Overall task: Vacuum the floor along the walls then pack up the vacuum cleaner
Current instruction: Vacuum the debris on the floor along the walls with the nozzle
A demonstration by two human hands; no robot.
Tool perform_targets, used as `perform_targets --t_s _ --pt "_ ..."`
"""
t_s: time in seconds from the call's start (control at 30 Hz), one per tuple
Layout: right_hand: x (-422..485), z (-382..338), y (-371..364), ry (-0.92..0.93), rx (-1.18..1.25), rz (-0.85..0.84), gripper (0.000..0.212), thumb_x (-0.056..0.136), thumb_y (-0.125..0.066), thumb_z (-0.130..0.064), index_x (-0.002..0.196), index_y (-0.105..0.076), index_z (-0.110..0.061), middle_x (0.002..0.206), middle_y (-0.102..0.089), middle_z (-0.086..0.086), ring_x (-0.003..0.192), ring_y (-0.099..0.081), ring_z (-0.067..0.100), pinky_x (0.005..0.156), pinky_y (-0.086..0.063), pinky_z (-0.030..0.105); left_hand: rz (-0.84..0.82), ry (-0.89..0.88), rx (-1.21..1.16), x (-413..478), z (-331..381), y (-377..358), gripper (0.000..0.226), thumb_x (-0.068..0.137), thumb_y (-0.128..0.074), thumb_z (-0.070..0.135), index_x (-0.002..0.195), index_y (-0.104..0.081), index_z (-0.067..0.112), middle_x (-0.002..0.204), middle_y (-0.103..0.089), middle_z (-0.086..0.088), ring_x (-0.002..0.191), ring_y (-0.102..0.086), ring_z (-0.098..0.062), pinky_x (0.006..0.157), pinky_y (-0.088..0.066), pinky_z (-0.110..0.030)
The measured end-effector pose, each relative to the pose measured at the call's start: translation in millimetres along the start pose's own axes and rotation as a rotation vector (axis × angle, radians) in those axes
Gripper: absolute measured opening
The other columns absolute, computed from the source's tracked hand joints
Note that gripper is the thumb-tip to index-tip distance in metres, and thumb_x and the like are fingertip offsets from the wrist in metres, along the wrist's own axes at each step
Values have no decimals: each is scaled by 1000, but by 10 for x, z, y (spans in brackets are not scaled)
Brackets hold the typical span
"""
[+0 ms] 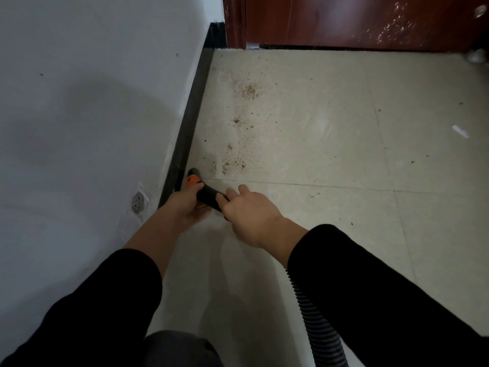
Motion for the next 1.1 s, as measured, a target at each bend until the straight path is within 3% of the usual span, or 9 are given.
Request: perform_targets --t_s 0.07,0.2,0.3,0.33,0.5,0.7,0.87,1.1 --pt "-45 53 5 1 -3 -4 53 90 -56 -9 140 -38 -7 123 -51 12 108 -48 28 64 -32 32 -12 20 12 -53 26 -76 42 100 -53 21 134 -46 0 103 -61 -19 93 -62 -26 88 -50 -36" --pt "-155 150 30 5 -3 -14 51 90 -55 -10 138 -39 -7 122 -52 12 108 -48 28 62 -30 32 -39 63 59 -104 -3 -226 39 100 -53 21 132 -46 0 82 -60 -16 72 -61 -19 94 -50 -37" --pt "-270 243 57 -2 -4 -14 50 90 -56 -12 137 -39 -7 122 -52 11 109 -47 28 63 -31 32 -66 85 75 -146 -88 -369 36 102 -48 23 132 -47 4 41 -51 -6 33 -47 -9 97 -50 -38" --pt "-309 274 63 -4 -6 -16 51 90 -56 -13 137 -39 -7 122 -52 11 109 -47 28 64 -31 32 -84 87 72 -161 -113 -417 33 102 -47 24 131 -47 7 35 -46 -4 28 -41 -8 95 -50 -38" --pt "-477 467 85 -40 8 -54 50 90 -55 -12 137 -39 -8 121 -51 12 110 -47 29 63 -33 33 -73 61 74 -235 -164 -653 37 100 -52 26 125 -51 -2 62 -60 -13 35 -52 -11 68 -54 -33" --pt "-585 742 104 -58 -13 -91 49 89 -55 -14 135 -39 -10 119 -51 9 108 -46 28 63 -33 33 -105 54 74 -307 -170 -916 34 99 -55 23 120 -54 -4 101 -66 -18 84 -63 -23 72 -52 -32" --pt "-638 852 95 -62 -28 -98 50 90 -53 -17 138 -36 -13 119 -50 7 105 -45 27 64 -33 34 -152 65 75 -217 -225 -987 30 97 -58 24 112 -56 -1 86 -67 -14 79 -66 -21 65 -55 -29" --pt "-858 1048 112 -130 -4 -138 54 90 -56 -24 140 -38 -16 116 -50 3 97 -45 24 62 -34 34 -301 129 76 -284 -290 -1238 30 95 -61 24 112 -57 -1 87 -67 -13 79 -66 -20 61 -55 -27"
Point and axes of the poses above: each hand's wrist, its own x-axis towards the middle knuckle, its own y-axis out of the back of the hand, z = x × y, the point moved 5 cm from there along x, towards the middle knuckle
